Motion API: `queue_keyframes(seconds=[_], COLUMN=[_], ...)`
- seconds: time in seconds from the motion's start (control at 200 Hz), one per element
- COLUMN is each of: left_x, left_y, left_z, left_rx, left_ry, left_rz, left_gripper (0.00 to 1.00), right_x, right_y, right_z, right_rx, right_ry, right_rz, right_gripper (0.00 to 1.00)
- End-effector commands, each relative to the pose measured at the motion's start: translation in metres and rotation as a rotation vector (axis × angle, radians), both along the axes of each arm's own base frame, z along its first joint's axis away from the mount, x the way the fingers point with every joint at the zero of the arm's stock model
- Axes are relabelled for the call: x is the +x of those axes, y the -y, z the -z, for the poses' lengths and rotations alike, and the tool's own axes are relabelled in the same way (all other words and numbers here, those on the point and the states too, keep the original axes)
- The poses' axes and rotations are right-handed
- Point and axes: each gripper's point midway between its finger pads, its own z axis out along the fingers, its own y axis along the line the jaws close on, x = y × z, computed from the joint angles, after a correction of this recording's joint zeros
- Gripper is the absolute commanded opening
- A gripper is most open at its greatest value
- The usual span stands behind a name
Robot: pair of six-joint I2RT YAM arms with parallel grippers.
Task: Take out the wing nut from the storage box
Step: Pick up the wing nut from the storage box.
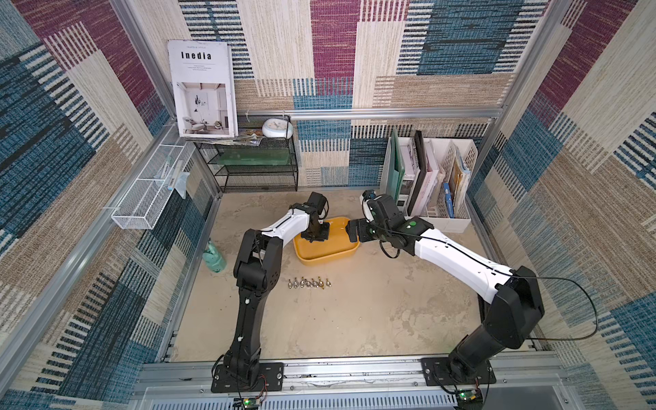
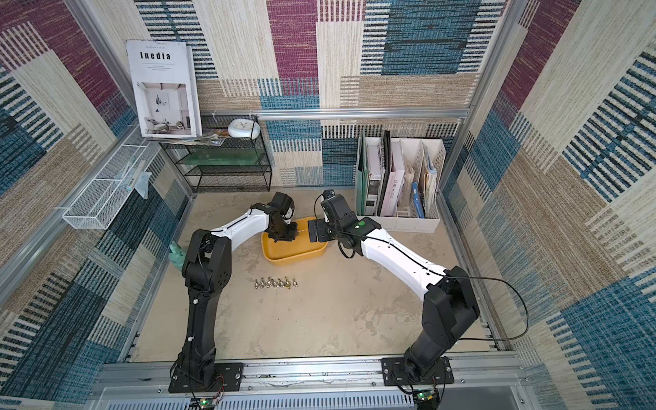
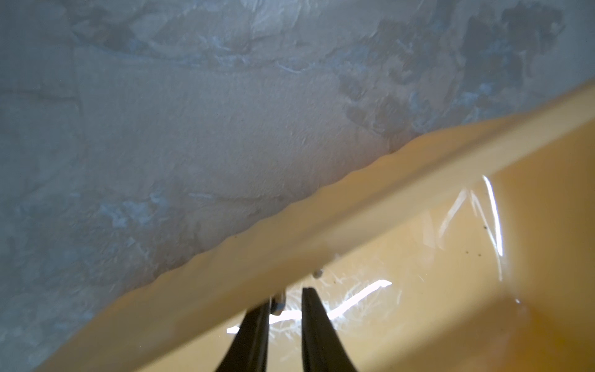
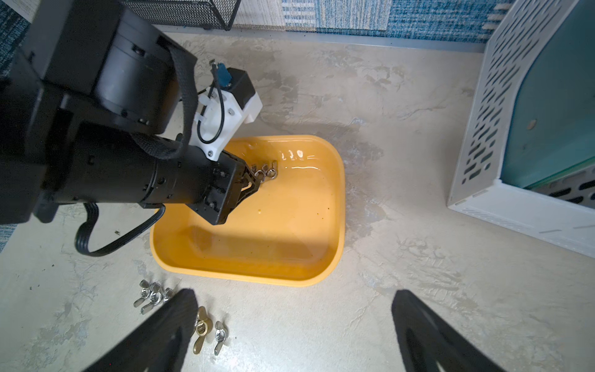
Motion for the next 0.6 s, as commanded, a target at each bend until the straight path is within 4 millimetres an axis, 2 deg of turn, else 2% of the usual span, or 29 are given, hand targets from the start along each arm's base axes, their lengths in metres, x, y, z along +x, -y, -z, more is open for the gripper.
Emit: queue_keyframes(seconds=[0.0,0.125,0.17,0.501,0.596], left_x=[-0.001,0.001,0.001,-0.004,-0.007], left_y=[-0.002,-0.002,-0.001,0.000,-0.001], left_z=[0.002,0.001,0.001,-0.006,-0.013], left_rx=[0.015,0.016,0.012,0.016,0.013], left_ry=[-0.010,-0.005,-0.002,0.004,0.012], left_rz=[0.007,0.004,0.003,0.013,0.007], left_gripper=[0.22,0.21,0.15,0.00,0.00], right_x=[-0.001,-0.001,-0.001,-0.003,-0.006], right_y=[0.000,0.000,0.000,-0.002,-0.004], right_z=[0.002,0.003,0.003,0.004,0.005], right_rx=[-0.002,-0.002,-0.003,-0.003,-0.003], right_ry=[-0.005,-0.009,-0.009,-0.018,-0.021], right_rz=[-0.003,-0.006,-0.009,-0.026,-0.048], right_gripper=[0.99,0.99,0.99,0.99,0.99])
